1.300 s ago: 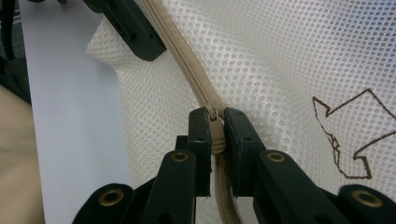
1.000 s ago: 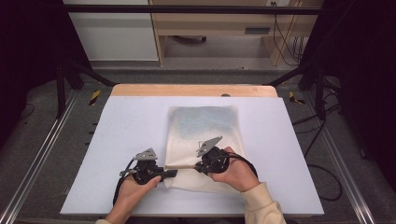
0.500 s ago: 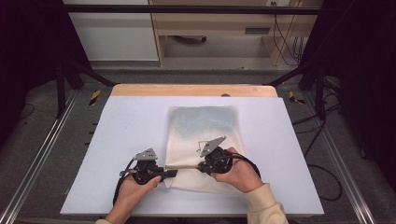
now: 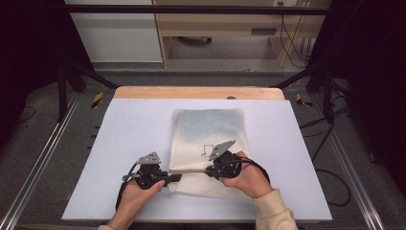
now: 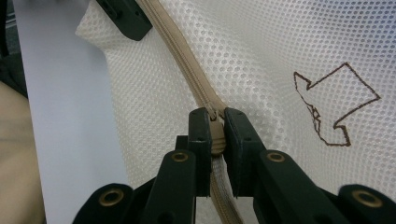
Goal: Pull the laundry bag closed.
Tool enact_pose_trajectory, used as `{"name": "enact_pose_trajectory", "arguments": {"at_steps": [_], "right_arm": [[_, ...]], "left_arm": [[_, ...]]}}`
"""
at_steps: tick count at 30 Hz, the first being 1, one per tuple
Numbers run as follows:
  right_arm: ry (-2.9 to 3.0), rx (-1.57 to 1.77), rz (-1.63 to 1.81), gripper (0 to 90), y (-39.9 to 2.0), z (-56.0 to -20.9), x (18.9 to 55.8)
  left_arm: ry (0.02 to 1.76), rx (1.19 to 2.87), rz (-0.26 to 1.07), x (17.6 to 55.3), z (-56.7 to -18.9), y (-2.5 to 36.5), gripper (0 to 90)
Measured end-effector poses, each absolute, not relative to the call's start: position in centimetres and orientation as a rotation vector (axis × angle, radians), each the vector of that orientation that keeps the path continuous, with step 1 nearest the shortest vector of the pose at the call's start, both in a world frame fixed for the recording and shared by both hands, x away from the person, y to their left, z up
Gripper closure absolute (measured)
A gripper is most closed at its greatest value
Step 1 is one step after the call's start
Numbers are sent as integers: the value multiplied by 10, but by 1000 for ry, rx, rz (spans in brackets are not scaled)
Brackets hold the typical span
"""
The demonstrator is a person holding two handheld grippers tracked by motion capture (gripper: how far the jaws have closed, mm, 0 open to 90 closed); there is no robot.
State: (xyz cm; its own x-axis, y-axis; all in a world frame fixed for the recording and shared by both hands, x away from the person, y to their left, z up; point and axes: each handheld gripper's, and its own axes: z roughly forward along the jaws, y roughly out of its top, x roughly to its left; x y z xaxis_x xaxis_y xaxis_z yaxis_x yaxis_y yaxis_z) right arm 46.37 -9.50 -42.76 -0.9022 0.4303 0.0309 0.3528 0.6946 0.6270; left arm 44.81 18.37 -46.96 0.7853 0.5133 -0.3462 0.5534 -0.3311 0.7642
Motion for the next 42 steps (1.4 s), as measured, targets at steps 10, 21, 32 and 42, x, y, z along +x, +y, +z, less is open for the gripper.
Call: {"name": "enact_pose_trajectory", "arguments": {"at_steps": [10,21,32,42], "right_arm": [[2777,651,991,819,-100,-428,463],[2770,669,1000,819,-107,-427,464],[2762,687,1003,819,-112,-427,463],[2751,701,1008,819,-118,-427,462]], "left_arm": [[798,1992,-52,448,-469,184,834],[797,1991,-51,448,-469,184,835],[793,1991,-49,448,-469,184,834],[790,1991,-49,448,-469,183,835]]}}
